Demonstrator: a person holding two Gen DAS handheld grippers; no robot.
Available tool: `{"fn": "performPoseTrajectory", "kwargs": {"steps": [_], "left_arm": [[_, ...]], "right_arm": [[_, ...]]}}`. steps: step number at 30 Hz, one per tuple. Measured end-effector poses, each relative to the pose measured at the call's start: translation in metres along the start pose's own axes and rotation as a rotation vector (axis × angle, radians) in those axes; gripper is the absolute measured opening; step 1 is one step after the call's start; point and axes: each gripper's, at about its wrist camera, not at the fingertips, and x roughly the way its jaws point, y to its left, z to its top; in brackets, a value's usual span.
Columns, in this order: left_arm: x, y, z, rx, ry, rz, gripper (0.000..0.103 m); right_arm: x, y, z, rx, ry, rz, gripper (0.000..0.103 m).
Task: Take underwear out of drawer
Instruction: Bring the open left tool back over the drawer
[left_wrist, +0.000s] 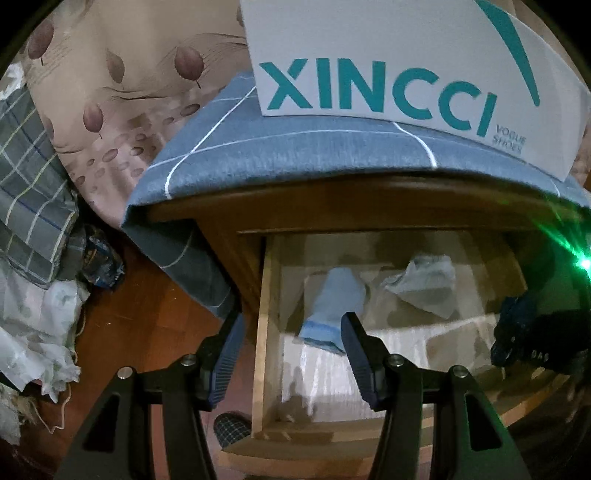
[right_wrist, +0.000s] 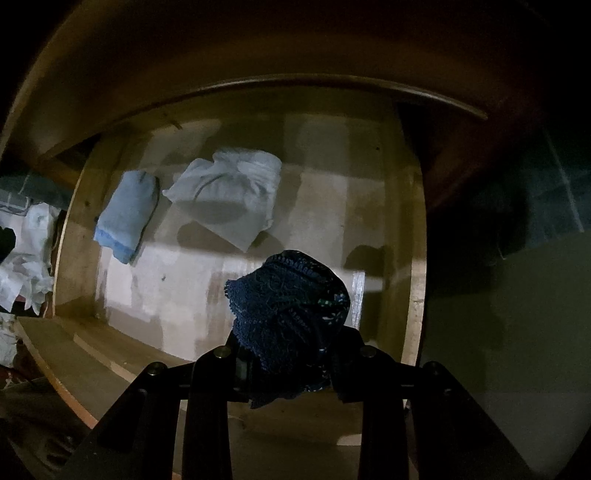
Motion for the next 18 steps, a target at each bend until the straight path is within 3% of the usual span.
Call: {"fn": "performPoseTrajectory", "kwargs": {"steps": [5, 7, 12, 18], "left_arm": [[0.010, 0.007, 0.001, -0.053, 0.047, -0.015, 0.056], [0.012, 0.006, 0.002, -0.050, 0.042, 0.016, 0.056], [0.015, 0.004, 0.004, -0.066, 0.056, -0.008, 0.056], [0.010, 0.010, 0.005, -0.062, 0.025, 0.013, 0.056]], "right_arm": [[0.003, 0.003, -0.001, -0.016, -0.002, -0.014, 0.028], [0.003, 0.005, -0.001, -0.022, -0.005, -0.020, 0.028], [-0.001, 0.009, -0.003, -0.043, -0.032, -0.025, 0.028], [-0.015, 0.015, -0.004, -0.062, -0.078, -0.009, 0.028]]}}
